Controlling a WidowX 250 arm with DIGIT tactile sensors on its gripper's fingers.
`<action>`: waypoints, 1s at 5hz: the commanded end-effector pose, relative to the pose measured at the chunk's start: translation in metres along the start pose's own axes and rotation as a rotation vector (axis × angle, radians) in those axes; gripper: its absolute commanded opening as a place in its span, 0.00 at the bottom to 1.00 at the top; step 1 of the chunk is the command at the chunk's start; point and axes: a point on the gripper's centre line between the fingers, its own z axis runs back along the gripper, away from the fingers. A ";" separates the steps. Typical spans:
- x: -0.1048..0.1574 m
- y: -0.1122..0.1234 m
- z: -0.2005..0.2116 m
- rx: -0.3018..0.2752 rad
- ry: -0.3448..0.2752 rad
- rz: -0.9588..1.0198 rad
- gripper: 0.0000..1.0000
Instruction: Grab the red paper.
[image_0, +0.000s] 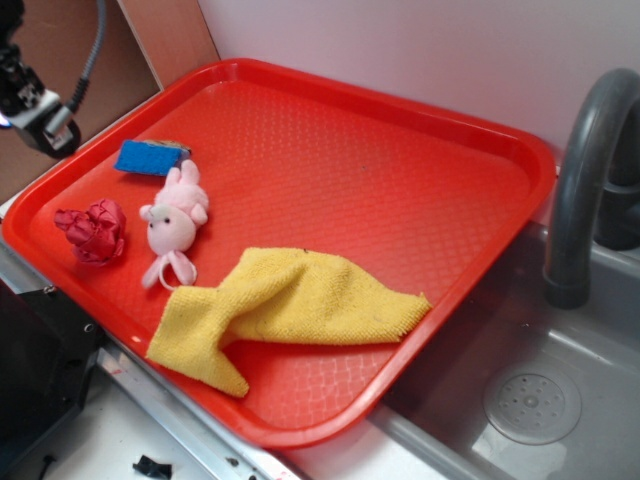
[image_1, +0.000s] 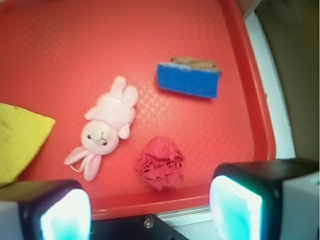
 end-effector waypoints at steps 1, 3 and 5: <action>-0.002 0.014 -0.039 0.030 0.077 -0.004 1.00; -0.011 0.018 -0.071 0.038 0.100 -0.022 1.00; -0.010 0.011 -0.104 0.005 0.168 -0.085 1.00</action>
